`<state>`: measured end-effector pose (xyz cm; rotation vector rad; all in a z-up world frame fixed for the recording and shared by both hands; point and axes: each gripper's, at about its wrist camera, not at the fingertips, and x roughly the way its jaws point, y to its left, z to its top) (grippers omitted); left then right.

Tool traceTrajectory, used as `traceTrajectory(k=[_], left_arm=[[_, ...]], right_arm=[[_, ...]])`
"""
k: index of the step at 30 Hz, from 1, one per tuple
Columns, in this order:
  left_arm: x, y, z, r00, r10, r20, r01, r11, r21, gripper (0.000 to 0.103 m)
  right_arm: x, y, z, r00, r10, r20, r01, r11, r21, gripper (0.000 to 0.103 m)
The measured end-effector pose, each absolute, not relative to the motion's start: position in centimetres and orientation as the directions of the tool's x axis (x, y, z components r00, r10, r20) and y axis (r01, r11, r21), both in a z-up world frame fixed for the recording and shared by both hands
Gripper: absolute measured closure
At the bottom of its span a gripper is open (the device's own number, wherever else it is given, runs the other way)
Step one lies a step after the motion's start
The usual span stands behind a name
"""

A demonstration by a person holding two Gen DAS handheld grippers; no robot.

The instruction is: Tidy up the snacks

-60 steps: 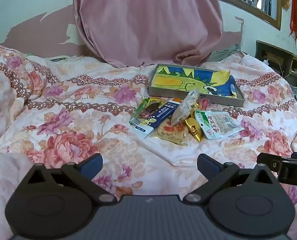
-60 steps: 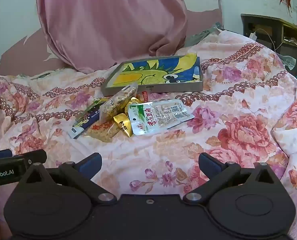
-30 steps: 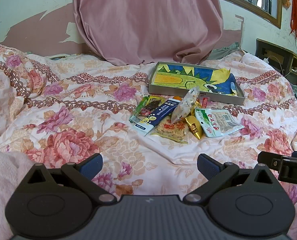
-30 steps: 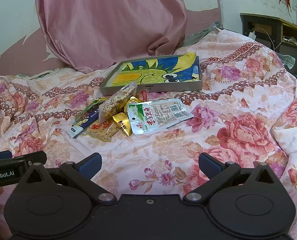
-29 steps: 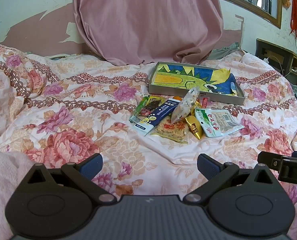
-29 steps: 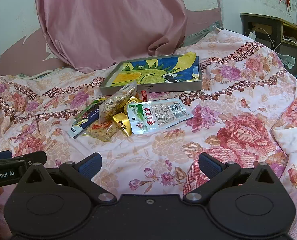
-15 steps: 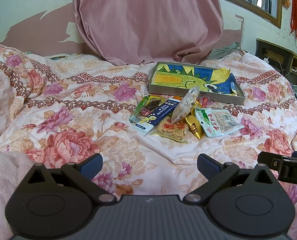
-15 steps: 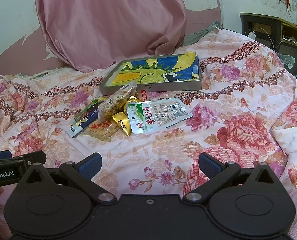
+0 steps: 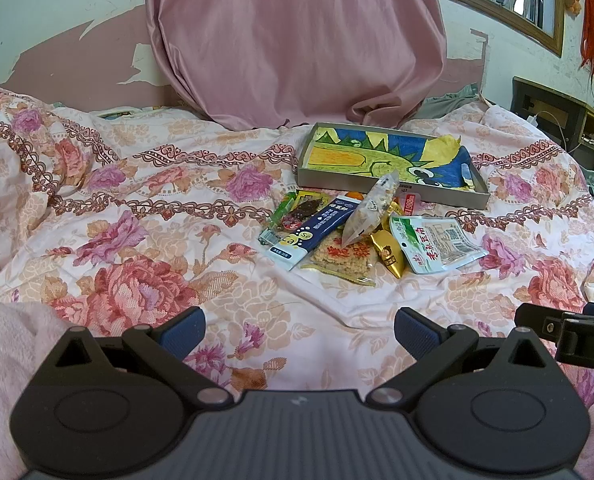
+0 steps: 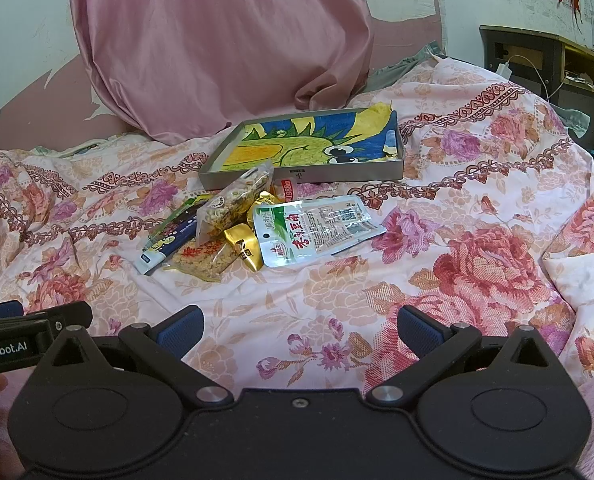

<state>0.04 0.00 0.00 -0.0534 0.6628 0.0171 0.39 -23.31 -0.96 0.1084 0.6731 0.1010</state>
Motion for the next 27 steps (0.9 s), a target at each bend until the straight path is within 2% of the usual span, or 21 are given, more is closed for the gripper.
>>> traceTrajectory(k=[22, 27], left_arm=[[0.05, -0.01, -0.01, 0.786, 0.0, -0.618, -0.033, 0.999, -0.042, 0.001], [0.03, 0.3, -0.77, 0.777, -0.008, -0.63, -0.03, 0.998, -0.049, 0.001]], right_arm=[[0.54, -23.21, -1.05, 0.775, 0.127, -0.619, -0.057, 0.99, 0.131, 0.0], [0.62, -23.12, -1.31, 0.756, 0.124, -0.643, -0.054, 0.99, 0.128, 0.0]])
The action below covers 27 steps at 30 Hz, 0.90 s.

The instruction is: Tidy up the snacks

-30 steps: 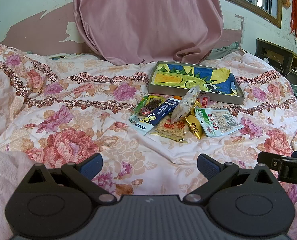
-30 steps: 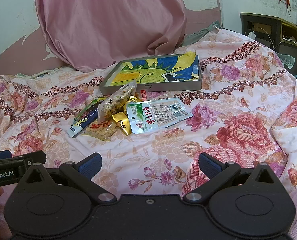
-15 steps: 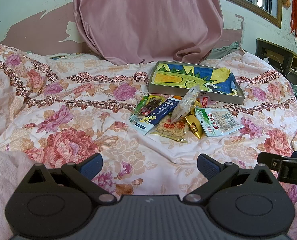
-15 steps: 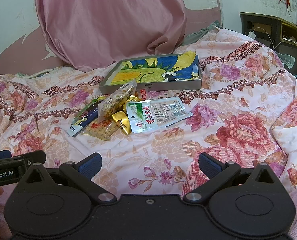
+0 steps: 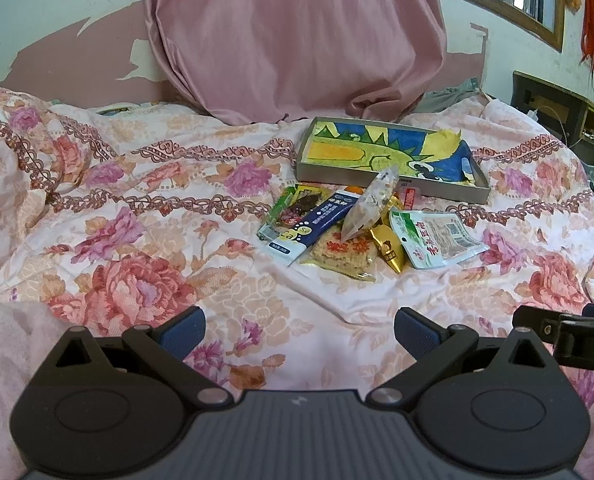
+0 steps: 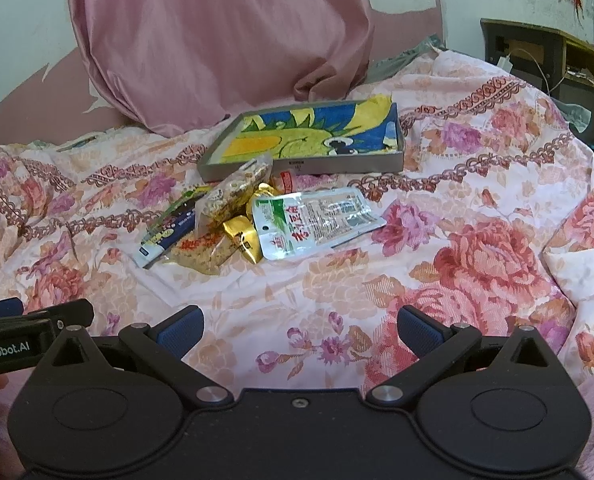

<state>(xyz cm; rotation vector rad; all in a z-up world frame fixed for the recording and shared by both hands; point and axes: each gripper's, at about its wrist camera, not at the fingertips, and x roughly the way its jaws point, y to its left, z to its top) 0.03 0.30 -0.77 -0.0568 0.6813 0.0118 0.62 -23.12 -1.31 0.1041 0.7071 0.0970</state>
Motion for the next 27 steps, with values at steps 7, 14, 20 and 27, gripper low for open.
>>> traceTrajectory(k=[7, 14, 20, 27], left_arm=[[1.5, 0.2, -0.7, 0.74, -0.04, -0.671, -0.01, 0.997, -0.071, 0.001], [4.3, 0.8, -0.3, 0.71, -0.067, -0.701, -0.014, 0.994, -0.109, 0.001], [8.6, 0.5, 0.5, 0.708, -0.056, -0.704, 0.031, 0.998, -0.049, 0.001], [14.4, -1.4, 0.8, 0.702, -0.088, -0.707, 0.116, 0.993, -0.009, 0.001]], right_arm=[[1.6, -23.2, -1.5, 0.733, 0.131, -0.668, -0.059, 0.99, 0.129, 0.0], [3.5, -23.5, -1.6, 0.686, 0.193, -0.702, -0.084, 0.979, 0.187, 0.0], [6.4, -23.4, -1.9, 0.672, 0.215, -0.709, -0.12, 0.976, 0.182, 0.0], [10.6, -23.6, -2.9, 0.68, 0.164, -0.715, -0.166, 0.984, 0.067, 0.0]])
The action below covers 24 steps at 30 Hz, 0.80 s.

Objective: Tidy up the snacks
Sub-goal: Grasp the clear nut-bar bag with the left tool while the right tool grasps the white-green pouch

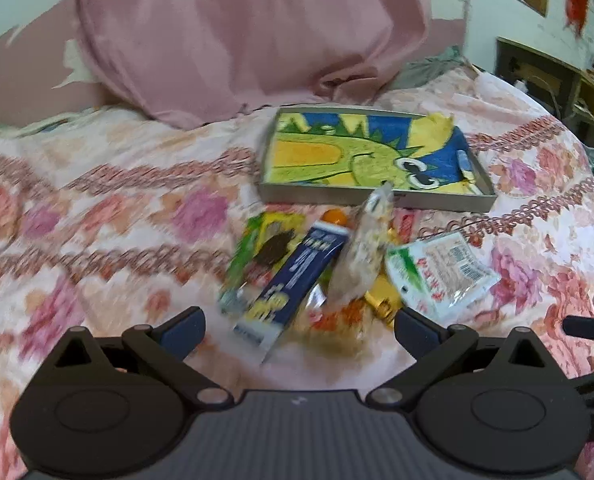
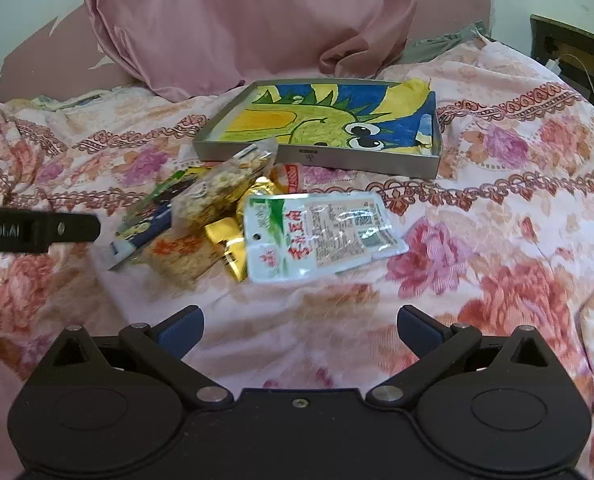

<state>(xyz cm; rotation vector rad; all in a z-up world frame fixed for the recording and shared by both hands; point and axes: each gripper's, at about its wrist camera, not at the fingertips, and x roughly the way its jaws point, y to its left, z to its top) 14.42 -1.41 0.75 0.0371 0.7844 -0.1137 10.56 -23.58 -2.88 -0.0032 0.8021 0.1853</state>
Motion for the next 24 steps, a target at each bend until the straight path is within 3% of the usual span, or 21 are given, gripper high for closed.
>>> traceTrajectory(k=[7, 24], left_arm=[[19.9, -3.7, -0.6, 0.689, -0.144, -0.71, 0.213, 0.977, 0.008, 0.001], [23.8, -5.3, -4.7, 0.673, -0.212, -0.708, 0.337, 0.941, 0.039, 0.004]], right_arm=[[15.8, -24.6, -4.8, 0.623, 0.314, -0.716, -0.209, 0.949, 0.234, 0.001], [21.6, -27.8, -10.1, 0.568, 0.398, -0.72, 0.003, 0.874, 0.486, 0.004]])
